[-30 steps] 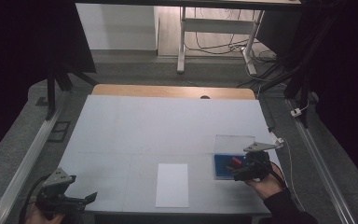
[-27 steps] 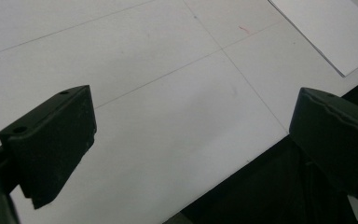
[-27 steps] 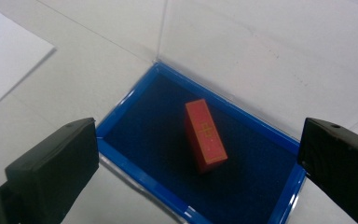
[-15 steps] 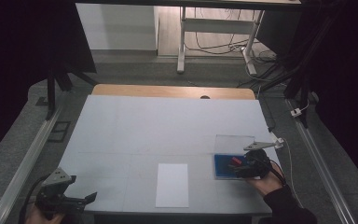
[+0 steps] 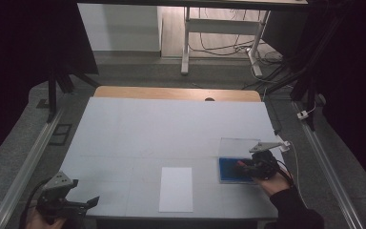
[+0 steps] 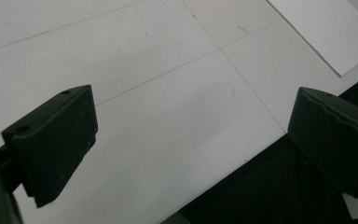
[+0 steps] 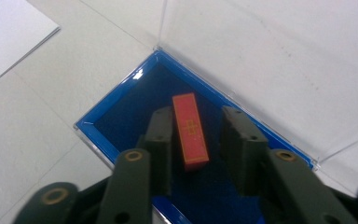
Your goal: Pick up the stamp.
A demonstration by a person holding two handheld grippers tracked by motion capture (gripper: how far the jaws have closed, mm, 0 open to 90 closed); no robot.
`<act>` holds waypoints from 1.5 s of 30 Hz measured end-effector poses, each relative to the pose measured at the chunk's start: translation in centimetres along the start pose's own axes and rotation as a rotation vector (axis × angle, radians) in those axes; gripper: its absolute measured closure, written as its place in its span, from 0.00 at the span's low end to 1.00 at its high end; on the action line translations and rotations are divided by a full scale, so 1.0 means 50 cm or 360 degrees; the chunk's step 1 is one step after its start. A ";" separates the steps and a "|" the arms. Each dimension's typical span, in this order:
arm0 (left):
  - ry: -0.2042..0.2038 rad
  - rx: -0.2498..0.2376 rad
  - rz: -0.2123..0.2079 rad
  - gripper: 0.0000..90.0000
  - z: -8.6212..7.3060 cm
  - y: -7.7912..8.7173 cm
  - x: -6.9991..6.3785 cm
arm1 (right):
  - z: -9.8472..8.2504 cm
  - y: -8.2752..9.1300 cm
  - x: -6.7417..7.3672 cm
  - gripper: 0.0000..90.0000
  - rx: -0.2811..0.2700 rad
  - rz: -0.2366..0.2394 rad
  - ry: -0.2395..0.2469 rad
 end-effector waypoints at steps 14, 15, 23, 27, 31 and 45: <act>-0.0012 0.0003 -0.0006 0.03 0.000 -0.001 -0.002 | -0.001 -0.001 0.005 0.89 0.0035 0.0018 0.0045; -0.0015 0.0003 -0.0007 0.03 0.000 -0.001 -0.002 | -0.001 0.000 0.005 0.89 0.0034 0.0020 0.0044; -0.0030 0.0004 -0.0001 0.03 0.000 -0.001 -0.004 | 0.008 0.018 0.016 0.89 -0.0033 0.0041 0.0070; -0.0036 0.0004 0.0001 0.03 0.000 -0.001 -0.005 | 0.014 0.031 0.026 0.89 -0.0069 0.0052 0.0054; -0.0044 0.0003 -0.0001 0.03 0.000 -0.001 -0.006 | 0.016 0.043 0.032 0.89 -0.0110 0.0069 0.0013; -0.0061 0.0012 0.0003 0.04 0.001 -0.003 -0.007 | 0.014 0.063 0.039 0.89 -0.0145 0.0058 0.0017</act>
Point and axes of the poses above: each handheld gripper's, and its own axes: y roughly backward along the jaws, z roughly out of its top, x roughly to its left, the point moved 8 cm from there along -y, roughly forward along the jaws, and after that the axes turned 7 degrees about x, right-handed, at the moved point
